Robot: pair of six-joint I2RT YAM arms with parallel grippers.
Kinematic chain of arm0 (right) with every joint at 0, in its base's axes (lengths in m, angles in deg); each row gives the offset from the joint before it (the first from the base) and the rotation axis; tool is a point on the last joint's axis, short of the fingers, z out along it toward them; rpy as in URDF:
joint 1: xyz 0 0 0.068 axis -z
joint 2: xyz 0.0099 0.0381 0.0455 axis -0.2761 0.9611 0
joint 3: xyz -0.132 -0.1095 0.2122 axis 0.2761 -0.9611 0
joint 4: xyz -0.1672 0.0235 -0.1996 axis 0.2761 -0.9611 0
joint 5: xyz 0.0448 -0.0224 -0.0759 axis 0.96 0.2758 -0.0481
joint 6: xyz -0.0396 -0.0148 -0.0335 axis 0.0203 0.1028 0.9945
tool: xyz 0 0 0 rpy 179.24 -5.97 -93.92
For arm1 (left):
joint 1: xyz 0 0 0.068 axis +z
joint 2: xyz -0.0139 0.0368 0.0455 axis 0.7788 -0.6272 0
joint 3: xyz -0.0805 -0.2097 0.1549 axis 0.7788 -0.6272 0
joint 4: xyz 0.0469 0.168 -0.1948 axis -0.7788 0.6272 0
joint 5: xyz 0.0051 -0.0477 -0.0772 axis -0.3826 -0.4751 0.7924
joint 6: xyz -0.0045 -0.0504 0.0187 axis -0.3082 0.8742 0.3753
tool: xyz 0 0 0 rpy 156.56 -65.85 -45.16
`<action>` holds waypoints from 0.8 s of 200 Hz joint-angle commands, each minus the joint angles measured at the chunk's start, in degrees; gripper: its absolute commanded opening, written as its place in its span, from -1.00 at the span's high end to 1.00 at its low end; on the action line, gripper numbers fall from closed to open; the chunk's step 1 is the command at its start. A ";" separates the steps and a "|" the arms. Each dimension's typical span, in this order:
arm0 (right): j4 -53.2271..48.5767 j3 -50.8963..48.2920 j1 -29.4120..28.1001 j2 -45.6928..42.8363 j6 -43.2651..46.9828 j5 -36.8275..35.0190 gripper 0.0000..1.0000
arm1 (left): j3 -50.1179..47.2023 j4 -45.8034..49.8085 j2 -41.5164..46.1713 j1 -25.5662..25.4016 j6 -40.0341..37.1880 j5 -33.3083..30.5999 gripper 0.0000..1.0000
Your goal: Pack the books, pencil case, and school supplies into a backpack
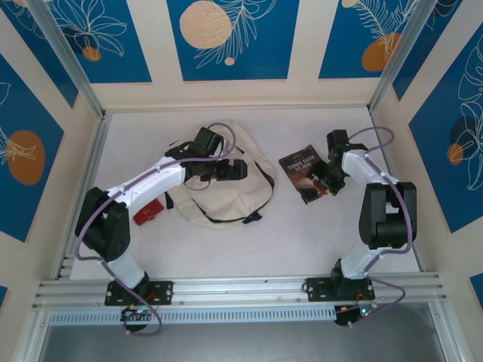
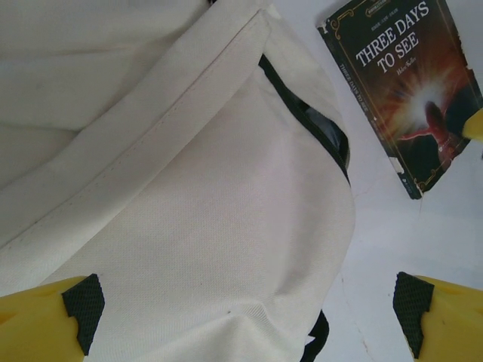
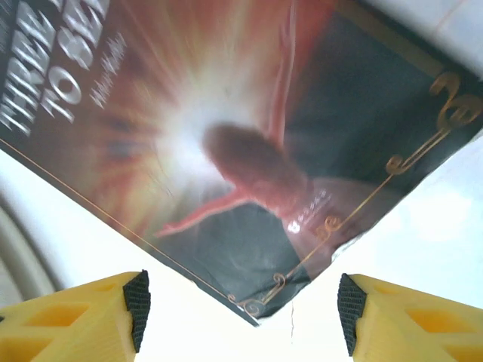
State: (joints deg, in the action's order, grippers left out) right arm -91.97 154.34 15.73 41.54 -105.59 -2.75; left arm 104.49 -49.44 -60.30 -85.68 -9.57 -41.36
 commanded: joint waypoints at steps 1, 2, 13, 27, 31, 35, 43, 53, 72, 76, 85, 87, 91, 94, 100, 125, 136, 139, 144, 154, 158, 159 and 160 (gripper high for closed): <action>1.05 3.68 1.96 1.45 5.21 -2.17 -0.43 | 2.68 -0.87 -1.41 -0.35 0.98 2.11 -1.00; 1.15 3.81 2.05 1.82 5.47 -2.09 -0.43 | 2.75 -0.87 -1.50 -0.40 1.03 2.13 -1.00; 1.51 7.10 2.93 5.08 8.60 -1.03 -0.43 | 3.38 -0.76 -2.01 -0.56 1.16 2.41 -1.00; 2.65 9.98 3.45 9.15 13.24 2.36 -0.43 | 3.96 -0.71 -2.50 -0.84 1.27 2.76 -1.00; 2.66 11.16 3.38 10.60 14.32 2.56 -0.43 | 4.09 -0.71 -2.54 -0.92 1.33 2.83 -1.00; 2.47 12.13 3.37 11.77 14.96 2.41 -0.44 | 4.19 -0.61 -2.67 -0.96 1.43 2.85 -1.00; 2.15 13.98 3.45 13.95 16.33 2.90 -0.45 | 4.40 -0.47 -2.74 -1.10 1.38 2.93 -1.00; 1.07 16.39 3.59 16.66 17.55 2.50 -0.45 | 4.50 -0.28 -2.78 -1.15 1.39 2.92 -1.00; -0.95 19.43 3.64 20.36 18.46 -0.06 -0.46 | 4.50 0.01 -2.76 -1.25 1.43 2.81 -1.00; -1.23 19.69 3.67 20.85 18.50 -0.50 -0.46 | 4.43 0.01 -2.67 -1.24 1.39 2.84 -1.00; -2.00 19.97 3.63 21.66 18.69 -0.58 -0.46 | 4.41 0.01 -2.67 -1.18 1.43 2.83 -1.00; -2.02 19.99 3.63 21.69 18.73 -0.49 -0.46 | 4.41 0.01 -2.59 -1.23 1.48 2.81 -1.00; -2.15 19.80 3.56 21.71 18.67 -0.43 -0.46 | 4.35 0.04 -2.57 -1.23 1.47 2.85 -1.00; -2.17 19.60 3.54 21.71 18.67 -0.36 -0.46 | 4.33 0.01 -2.56 -1.20 1.47 2.86 -1.00; -2.16 19.09 3.44 21.62 18.30 -0.22 -0.45 | 4.26 -0.07 -2.60 -1.23 1.43 2.86 -1.00; -3.16 16.09 2.36 20.79 16.86 0.00 -0.40 | 4.45 -0.32 -2.99 -1.29 1.56 3.43 -1.00; -3.56 14.45 1.67 20.27 15.76 -0.31 -0.37 | 4.72 -0.47 -3.38 -1.38 1.49 3.85 -1.00; -3.69 13.96 1.48 20.12 15.31 -0.41 -0.37 | 4.82 -0.49 -3.45 -1.46 1.46 3.92 -1.00; -3.89 13.01 1.29 19.74 14.54 -0.38 -0.36 | 5.01 -0.41 -3.57 -1.56 1.43 4.08 -1.00; -3.95 11.13 0.66 18.85 12.94 0.06 -0.36 | 5.50 -0.52 -3.96 -1.77 1.33 4.50 -1.00; -3.89 10.01 0.35 18.25 12.26 0.30 -0.35 | 5.74 -0.51 -4.09 -1.92 1.23 4.65 -1.00; -3.91 9.79 0.32 18.08 12.16 0.33 -0.35 | 5.78 -0.51 -4.12 -1.98 1.24 4.68 -1.00; -3.88 9.55 0.26 18.00 11.89 0.30 -0.35 | 5.80 -0.56 -4.13 -1.97 1.21 4.69 -1.00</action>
State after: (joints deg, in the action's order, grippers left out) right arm -90.68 169.88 18.18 60.60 -89.79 -4.30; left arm 107.88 -49.82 -63.08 -86.55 -8.70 -38.91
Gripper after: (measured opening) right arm 0.679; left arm 0.998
